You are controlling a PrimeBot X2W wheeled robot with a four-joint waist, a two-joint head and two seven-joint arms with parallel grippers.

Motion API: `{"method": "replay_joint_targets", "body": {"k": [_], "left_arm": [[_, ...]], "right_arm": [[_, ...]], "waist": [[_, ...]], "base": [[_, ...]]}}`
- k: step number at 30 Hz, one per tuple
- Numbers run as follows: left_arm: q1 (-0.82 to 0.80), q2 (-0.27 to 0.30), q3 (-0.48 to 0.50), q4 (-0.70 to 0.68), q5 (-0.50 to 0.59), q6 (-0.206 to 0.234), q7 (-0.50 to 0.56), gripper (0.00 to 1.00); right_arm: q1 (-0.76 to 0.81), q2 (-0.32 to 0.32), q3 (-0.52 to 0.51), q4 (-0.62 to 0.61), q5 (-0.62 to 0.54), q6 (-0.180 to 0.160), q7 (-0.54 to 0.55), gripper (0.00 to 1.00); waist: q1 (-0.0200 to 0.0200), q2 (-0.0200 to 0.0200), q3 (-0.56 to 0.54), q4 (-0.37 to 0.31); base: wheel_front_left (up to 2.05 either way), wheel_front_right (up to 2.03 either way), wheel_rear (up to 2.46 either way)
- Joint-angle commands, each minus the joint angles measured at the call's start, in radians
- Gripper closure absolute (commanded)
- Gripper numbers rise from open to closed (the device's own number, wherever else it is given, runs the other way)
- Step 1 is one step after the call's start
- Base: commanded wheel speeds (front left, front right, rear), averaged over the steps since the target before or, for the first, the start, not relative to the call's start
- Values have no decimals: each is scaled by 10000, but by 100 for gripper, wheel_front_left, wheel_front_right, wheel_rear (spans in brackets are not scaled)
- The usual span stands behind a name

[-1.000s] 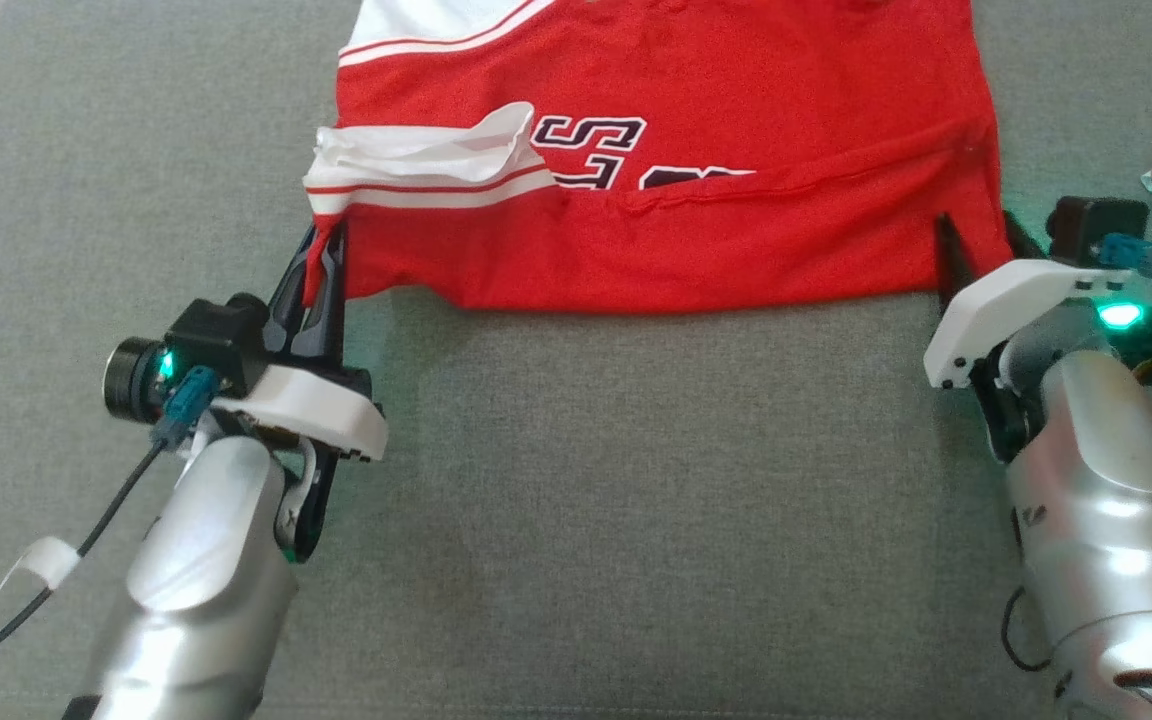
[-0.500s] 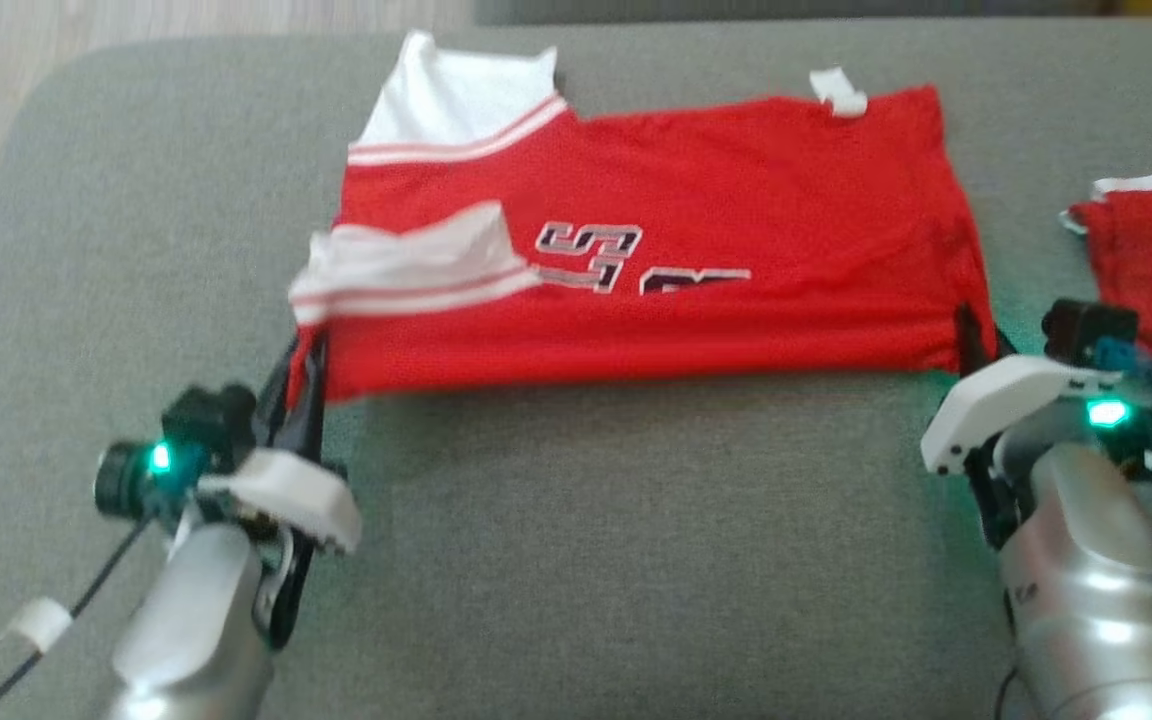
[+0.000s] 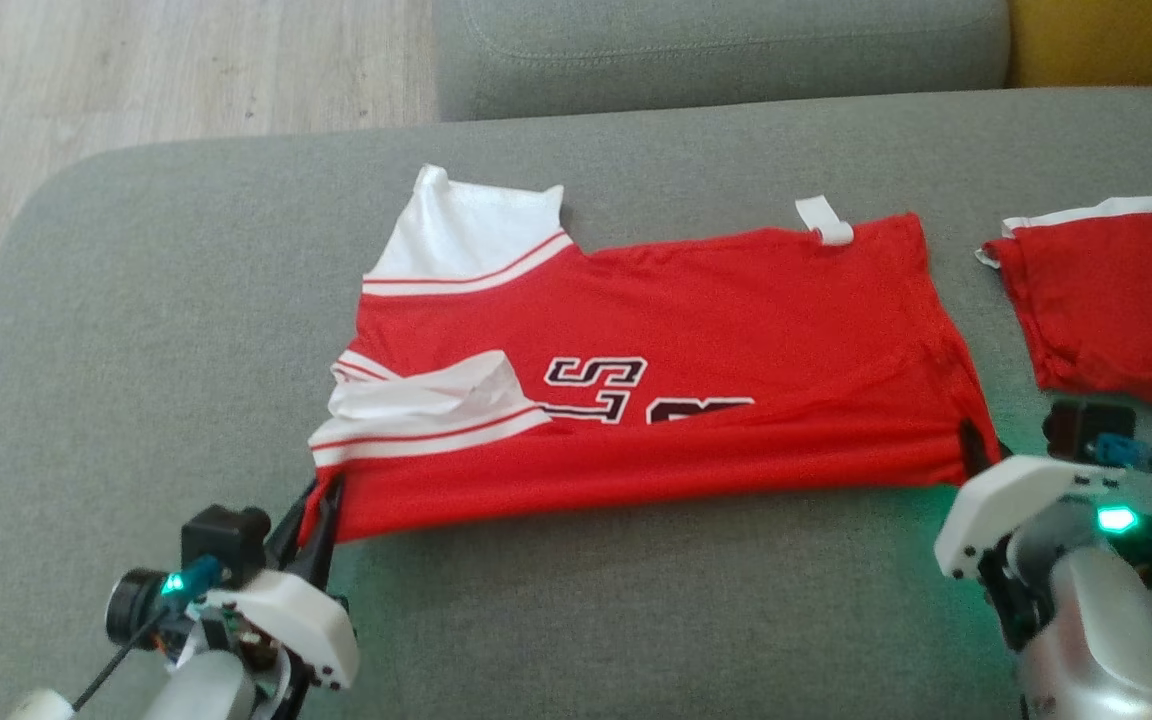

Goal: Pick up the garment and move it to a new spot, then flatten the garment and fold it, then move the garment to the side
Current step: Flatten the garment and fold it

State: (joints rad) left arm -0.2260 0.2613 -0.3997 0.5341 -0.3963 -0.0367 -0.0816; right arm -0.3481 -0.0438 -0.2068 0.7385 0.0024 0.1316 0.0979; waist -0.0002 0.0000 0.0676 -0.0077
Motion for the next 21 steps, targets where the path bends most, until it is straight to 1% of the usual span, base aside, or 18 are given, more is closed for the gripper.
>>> {"method": "replay_joint_targets", "body": {"k": [1,8,9,10,11,13,15,18,21], "left_arm": [[-187,456,346,-417,-62,70,104,100],[-47,492,208,-860,-97,159,453,100],[-53,495,194,-870,-89,183,476,87],[-67,493,184,-886,-60,237,463,26],[-87,460,181,-931,-32,306,395,0],[-106,415,189,-992,-22,363,304,0],[-153,343,231,-1138,3,480,44,0],[-247,227,420,-1451,10,692,-636,0],[-298,181,568,-1907,221,881,-1444,0]], "right_arm": [[85,-64,164,-796,180,-9,241,100],[1123,-64,125,-2665,557,-9,993,100],[1197,-64,134,-2863,599,-9,1021,100],[1255,-64,179,-3051,656,-9,1008,20],[1295,-64,229,-3222,787,-9,960,0],[1327,-64,283,-3387,881,-9,884,0],[1361,-64,438,-3731,1049,-9,581,0],[1394,-64,800,-4246,1422,-9,-156,0],[1526,-64,1414,-4749,1770,-9,-1072,0]], "waist": [[2,0,-46,-13],[2,0,47,83],[2,0,67,91],[2,0,85,98],[2,0,99,104],[2,0,111,107],[2,0,128,114],[2,0,138,98],[2,0,121,49]], "base": [[0,0,0],[0,0,0],[0,0,0],[0,0,0],[0,0,0],[0,0,0],[0,0,0],[0,0,0],[0,0,0]]}}
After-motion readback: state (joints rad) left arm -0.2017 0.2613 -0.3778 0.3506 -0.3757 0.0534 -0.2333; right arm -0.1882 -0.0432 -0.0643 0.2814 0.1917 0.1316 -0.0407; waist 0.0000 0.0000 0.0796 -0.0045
